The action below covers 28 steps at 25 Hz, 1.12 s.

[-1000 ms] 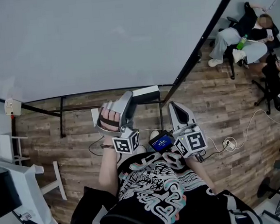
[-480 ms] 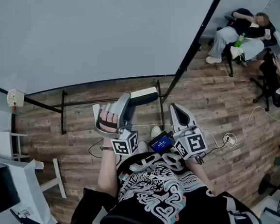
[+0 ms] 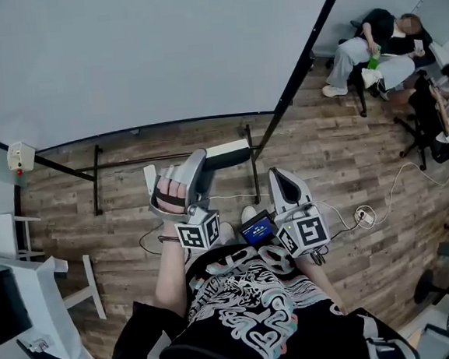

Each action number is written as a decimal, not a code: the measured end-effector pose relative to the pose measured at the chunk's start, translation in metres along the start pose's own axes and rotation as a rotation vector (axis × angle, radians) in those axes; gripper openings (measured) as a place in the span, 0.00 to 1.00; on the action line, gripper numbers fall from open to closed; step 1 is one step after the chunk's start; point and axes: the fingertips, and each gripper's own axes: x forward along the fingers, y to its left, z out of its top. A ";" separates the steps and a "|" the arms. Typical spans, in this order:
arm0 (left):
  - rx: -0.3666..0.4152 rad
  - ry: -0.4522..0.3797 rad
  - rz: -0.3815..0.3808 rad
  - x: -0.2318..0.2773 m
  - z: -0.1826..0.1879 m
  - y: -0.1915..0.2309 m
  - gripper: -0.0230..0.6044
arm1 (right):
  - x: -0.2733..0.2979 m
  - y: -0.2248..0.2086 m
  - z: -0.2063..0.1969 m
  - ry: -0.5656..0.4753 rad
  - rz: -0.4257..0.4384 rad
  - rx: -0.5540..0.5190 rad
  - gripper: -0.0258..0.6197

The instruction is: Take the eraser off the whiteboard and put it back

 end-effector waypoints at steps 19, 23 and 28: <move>0.030 0.055 0.011 0.023 0.032 0.000 0.50 | -0.003 -0.048 0.010 -0.035 0.047 0.038 0.07; 0.037 0.056 0.019 0.032 0.044 0.000 0.50 | -0.009 -0.059 0.019 -0.046 0.060 -0.001 0.07; 0.046 0.070 0.025 0.043 0.055 -0.004 0.50 | -0.017 -0.074 0.021 -0.059 0.068 -0.006 0.07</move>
